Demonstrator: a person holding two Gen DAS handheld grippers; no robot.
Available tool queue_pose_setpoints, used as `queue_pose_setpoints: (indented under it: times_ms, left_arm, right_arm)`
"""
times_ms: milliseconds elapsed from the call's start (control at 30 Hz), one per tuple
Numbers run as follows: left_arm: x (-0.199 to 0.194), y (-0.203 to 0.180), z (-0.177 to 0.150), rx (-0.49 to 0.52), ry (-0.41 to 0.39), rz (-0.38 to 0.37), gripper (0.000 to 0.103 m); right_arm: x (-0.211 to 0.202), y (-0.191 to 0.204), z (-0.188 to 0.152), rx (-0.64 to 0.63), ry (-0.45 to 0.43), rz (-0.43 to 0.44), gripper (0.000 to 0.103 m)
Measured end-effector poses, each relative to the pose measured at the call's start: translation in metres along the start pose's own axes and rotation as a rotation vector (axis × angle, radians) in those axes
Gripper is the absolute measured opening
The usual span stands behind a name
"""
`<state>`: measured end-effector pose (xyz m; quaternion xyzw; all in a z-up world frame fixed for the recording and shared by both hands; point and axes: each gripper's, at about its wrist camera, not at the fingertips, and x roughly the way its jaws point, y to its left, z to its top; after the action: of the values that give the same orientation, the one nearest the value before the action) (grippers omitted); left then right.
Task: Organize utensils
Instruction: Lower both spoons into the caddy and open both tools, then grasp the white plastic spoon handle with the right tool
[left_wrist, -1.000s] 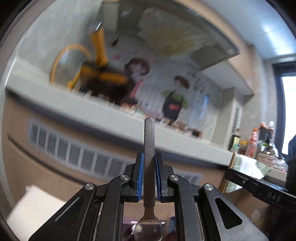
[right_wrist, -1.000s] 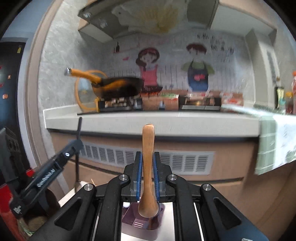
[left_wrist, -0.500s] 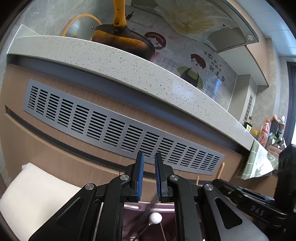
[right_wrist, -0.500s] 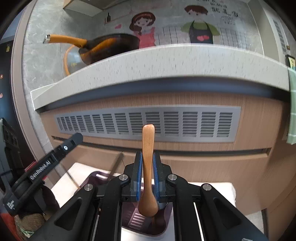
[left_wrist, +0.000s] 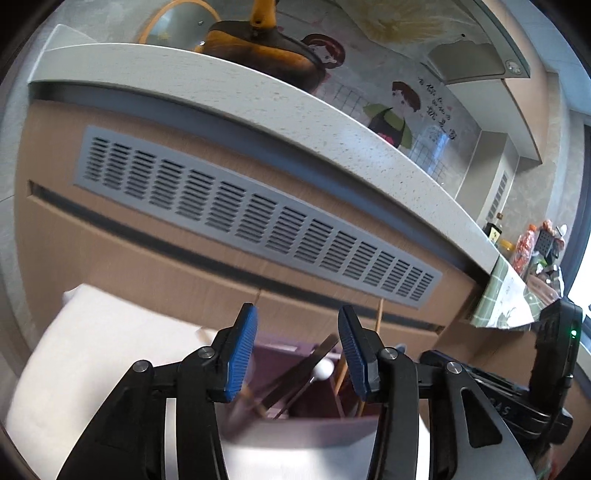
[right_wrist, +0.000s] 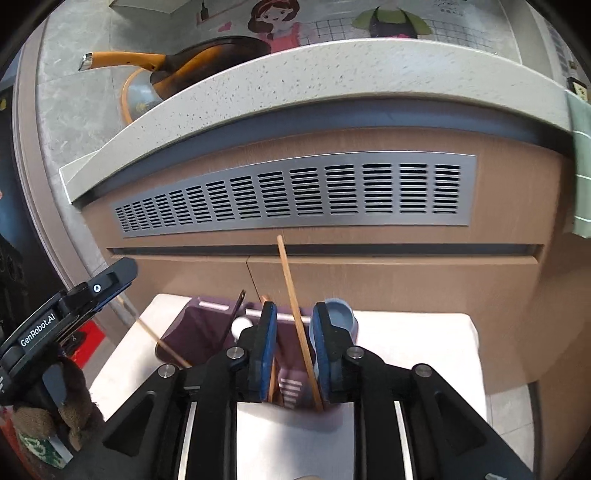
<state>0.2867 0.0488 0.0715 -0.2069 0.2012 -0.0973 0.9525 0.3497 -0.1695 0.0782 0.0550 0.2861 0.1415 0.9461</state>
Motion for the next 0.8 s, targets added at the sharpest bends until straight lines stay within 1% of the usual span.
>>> queue_pose_setpoints:
  times_ms: [133,233,267,300,400,500,567,600,633,700,733,767,800]
  left_arm:
    - [-0.026,0.012,-0.007,-0.010,0.051,0.041,0.048]
    - [-0.051,0.018,-0.019,0.032,0.081,0.080,0.048]
    - [-0.060,0.020,-0.024,0.059,0.101,0.099,0.048]
    - [-0.070,0.023,-0.031,0.087,0.130,0.120,0.048]
    - [-0.092,0.030,-0.048,0.140,0.204,0.145,0.048]
    - [-0.116,0.041,-0.072,0.156,0.259,0.194,0.049]
    - [-0.131,0.051,-0.091,0.125,0.285,0.247,0.049]
    - [-0.137,0.056,-0.099,0.101,0.291,0.265,0.049]
    - [-0.145,0.063,-0.107,0.064,0.293,0.282,0.049]
    - [-0.158,0.083,-0.124,-0.047,0.288,0.308,0.049]
    - [-0.159,0.089,-0.128,-0.072,0.295,0.318,0.049]
    - [-0.159,0.096,-0.132,-0.086,0.326,0.335,0.049]
    - [-0.157,0.098,-0.133,-0.074,0.352,0.353,0.049]
  right_arm:
    - [-0.018,0.013,-0.019,-0.028,0.041,-0.015,0.021]
    - [-0.035,0.028,-0.039,-0.069,0.071,-0.019,0.021]
    - [-0.041,0.034,-0.049,-0.085,0.082,-0.016,0.021]
    - [-0.048,0.040,-0.059,-0.105,0.098,-0.009,0.021]
    - [-0.064,0.053,-0.085,-0.148,0.143,0.024,0.021]
    - [-0.079,0.069,-0.113,-0.206,0.183,0.066,0.021]
    - [-0.083,0.079,-0.132,-0.207,0.220,0.110,0.021]
    - [-0.082,0.084,-0.141,-0.190,0.246,0.149,0.021]
    - [-0.080,0.089,-0.148,-0.176,0.271,0.182,0.021]
    - [-0.070,0.106,-0.164,-0.161,0.330,0.245,0.021]
    - [-0.065,0.114,-0.170,-0.163,0.349,0.259,0.021]
    - [-0.058,0.125,-0.178,-0.177,0.375,0.270,0.021]
    - [-0.052,0.134,-0.183,-0.192,0.394,0.271,0.021]
